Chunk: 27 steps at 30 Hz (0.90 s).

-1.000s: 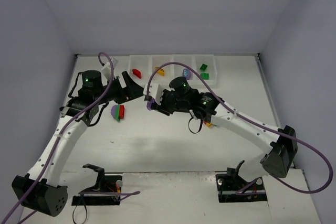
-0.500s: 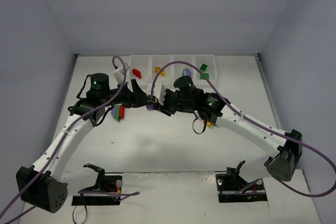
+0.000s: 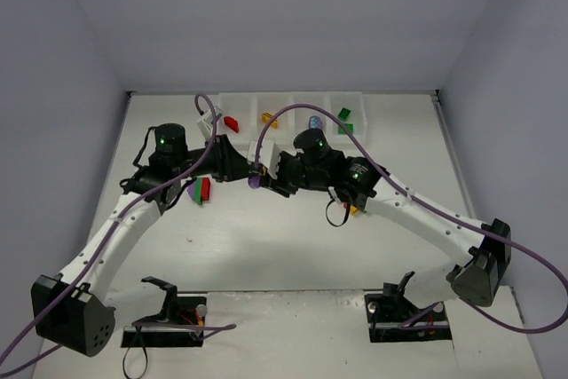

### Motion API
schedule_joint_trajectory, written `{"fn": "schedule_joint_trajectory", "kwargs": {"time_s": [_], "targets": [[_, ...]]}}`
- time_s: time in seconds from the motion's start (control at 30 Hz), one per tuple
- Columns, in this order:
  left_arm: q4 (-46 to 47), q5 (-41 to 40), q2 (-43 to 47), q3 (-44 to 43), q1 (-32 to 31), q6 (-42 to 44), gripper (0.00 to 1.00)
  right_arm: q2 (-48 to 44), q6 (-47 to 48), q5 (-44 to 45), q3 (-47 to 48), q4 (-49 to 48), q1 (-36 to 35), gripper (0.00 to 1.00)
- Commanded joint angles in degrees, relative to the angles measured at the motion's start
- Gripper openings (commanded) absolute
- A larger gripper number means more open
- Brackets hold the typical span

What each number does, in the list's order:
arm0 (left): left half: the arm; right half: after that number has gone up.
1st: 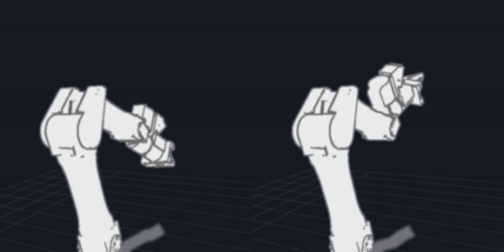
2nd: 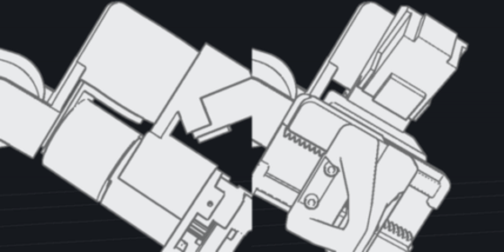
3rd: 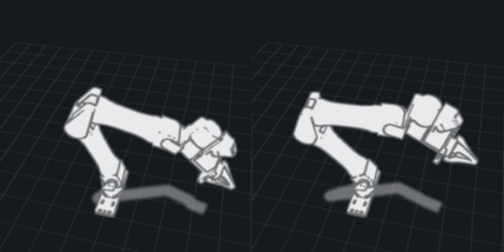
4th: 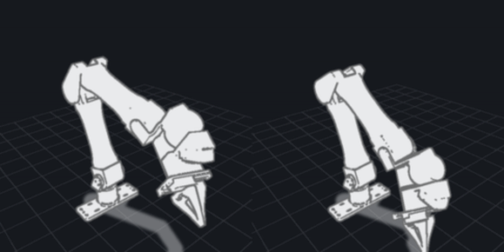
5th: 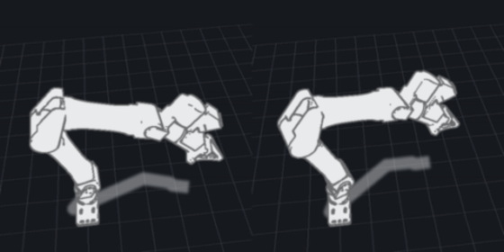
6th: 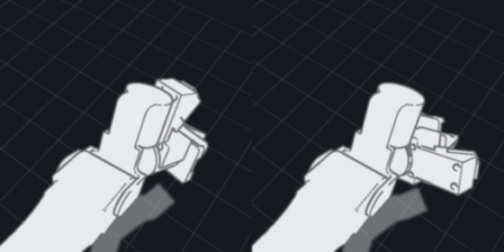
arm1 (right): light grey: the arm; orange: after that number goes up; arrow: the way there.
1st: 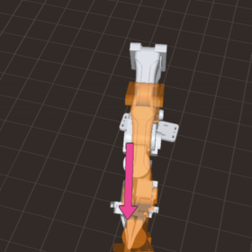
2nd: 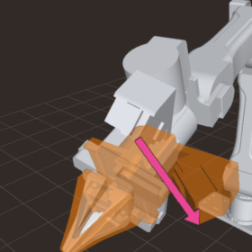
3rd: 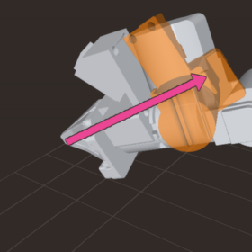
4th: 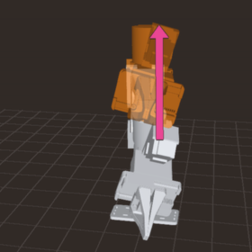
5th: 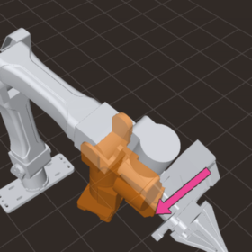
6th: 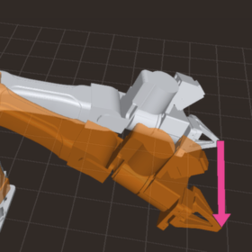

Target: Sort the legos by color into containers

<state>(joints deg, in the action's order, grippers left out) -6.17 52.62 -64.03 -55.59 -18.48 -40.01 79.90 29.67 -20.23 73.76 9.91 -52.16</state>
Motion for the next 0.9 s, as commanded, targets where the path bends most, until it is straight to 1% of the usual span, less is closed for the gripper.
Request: {"fn": "schedule_joint_trajectory", "kwargs": {"time_s": [0.0,0.07,0.23,0.33,0.4,0.63,0.73,0.8,0.83,0.87], "targets": [[4.5,2.0,-0.1,-0.7,0.0,0.8,0.09,-2.3,-0.7,-0.5,0.9,-3.9,-0.1,0.01],[4.6,2.1,-0.1,-0.8,0.1,0.5,0.0,-2.4,-0.4,0.4,-0.2,-4.0,0.0,0.02],[4.8,3.6,-0.6,-1.3,0.4,-0.2,0.0,-3.2,-0.3,1.8,-3.3,-4.1,0.5,0.01],[2.1,3.2,-0.7,-2.3,1.2,1.1,0.0,-3.8,-0.1,3.7,-4.7,-4.1,0.7,0.01],[0.1,3.0,-0.8,-3.0,2.1,2.3,0.0,-4.4,-0.2,4.3,-6.0,-4.1,1.8,0.01],[-0.6,2.6,0.2,-3.1,5.4,2.3,0.0,-4.8,-0.1,4.2,-7.9,-4.1,6.0,0.0],[-0.7,2.1,0.7,-2.7,6.7,2.5,0.0,-2.0,-0.8,2.4,-6.9,-5.2,10.0,0.0],[-1.2,1.3,1.3,-2.4,6.8,3.0,0.0,0.2,-3.0,2.1,-5.9,-8.5,13.0,0.0],[-1.5,0.9,1.5,-2.2,6.8,3.6,0.0,3.0,-3.8,2.5,-4.2,-9.4,13.8,0.0],[-1.9,0.4,2.1,-1.6,6.8,3.9,0.0,4.8,-6.2,3.2,-2.8,-12.4,14.5,0.01]]}}
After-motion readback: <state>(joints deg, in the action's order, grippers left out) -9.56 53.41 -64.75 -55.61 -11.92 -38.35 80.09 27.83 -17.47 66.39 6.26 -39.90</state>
